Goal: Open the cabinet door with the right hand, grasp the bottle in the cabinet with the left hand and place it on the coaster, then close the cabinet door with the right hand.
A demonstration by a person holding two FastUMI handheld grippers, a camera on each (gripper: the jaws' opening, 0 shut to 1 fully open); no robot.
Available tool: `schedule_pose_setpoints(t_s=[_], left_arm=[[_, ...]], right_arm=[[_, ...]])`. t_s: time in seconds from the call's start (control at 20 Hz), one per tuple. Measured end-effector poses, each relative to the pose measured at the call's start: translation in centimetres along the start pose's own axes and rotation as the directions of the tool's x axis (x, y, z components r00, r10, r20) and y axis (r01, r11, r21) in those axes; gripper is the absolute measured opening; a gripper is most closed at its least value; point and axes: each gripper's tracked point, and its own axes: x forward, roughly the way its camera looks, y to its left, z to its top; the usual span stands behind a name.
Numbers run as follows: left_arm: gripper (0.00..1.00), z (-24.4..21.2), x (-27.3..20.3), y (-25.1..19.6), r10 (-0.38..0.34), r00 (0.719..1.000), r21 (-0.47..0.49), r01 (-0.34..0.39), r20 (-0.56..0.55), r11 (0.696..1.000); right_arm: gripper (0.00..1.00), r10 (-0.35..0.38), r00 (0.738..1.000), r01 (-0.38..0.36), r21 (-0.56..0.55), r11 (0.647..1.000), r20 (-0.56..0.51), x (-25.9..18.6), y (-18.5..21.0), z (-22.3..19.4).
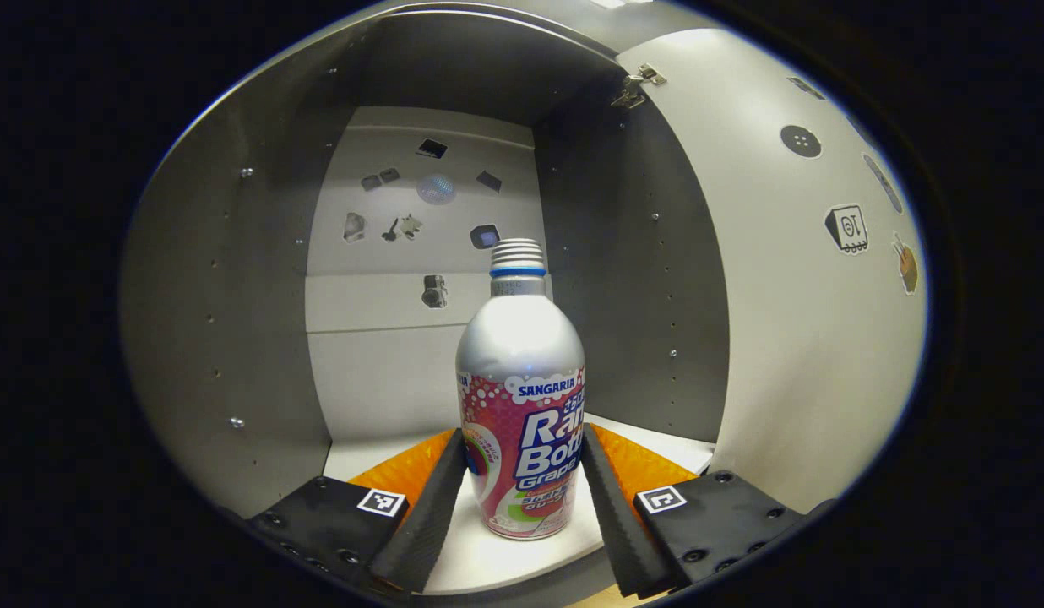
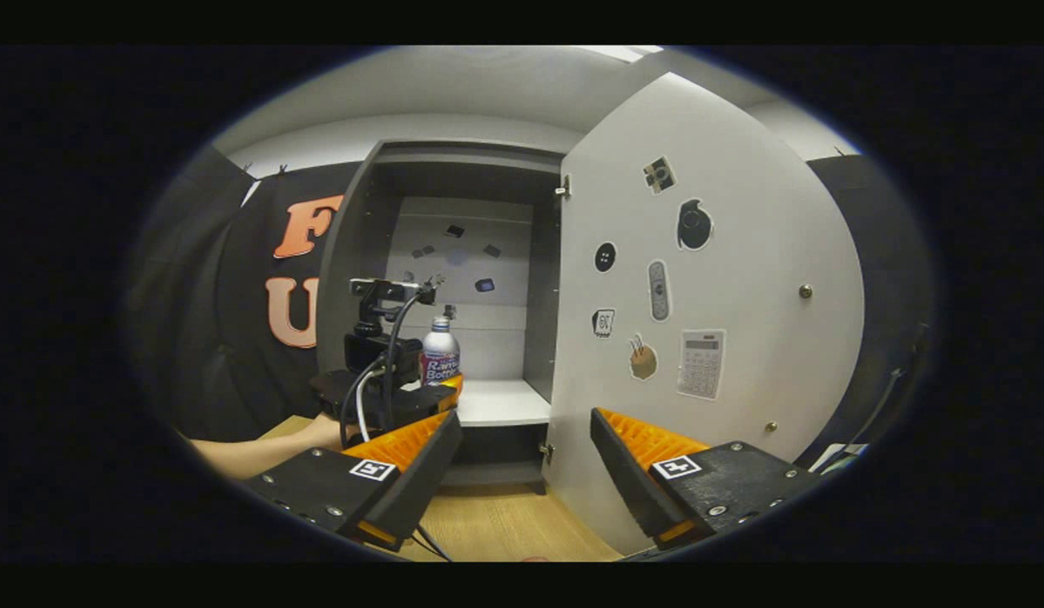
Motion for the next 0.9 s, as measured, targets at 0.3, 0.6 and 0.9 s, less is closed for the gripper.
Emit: schedule_pose_setpoints(t_s=[0.3, 0.6, 0.9], left_arm=[[0.84, 1.0, -6.4, 0.1, 0.063, 0.998, -0.028, -0.063, 0.011, 0.998], [0.86, -0.1, -14.2, -0.4, 0.148, 0.989, -0.028, -0.148, -0.006, 0.989], [0.85, -3.3, -21.2, -0.8, 0.190, 0.981, -0.006, -0.190, -0.024, 0.982]], right_arm=[[0.95, 0.088, 0.996, -0.088, -0.002, 0.996, 0.017, -3.7, 0.0, 0.2], [0.94, 0.176, 0.984, -0.176, 0.006, 0.984, 0.023, -8.3, -0.7, -0.6], [0.95, 0.189, 0.982, -0.189, 0.020, 0.982, 0.026, -10.0, -1.6, -2.3]])
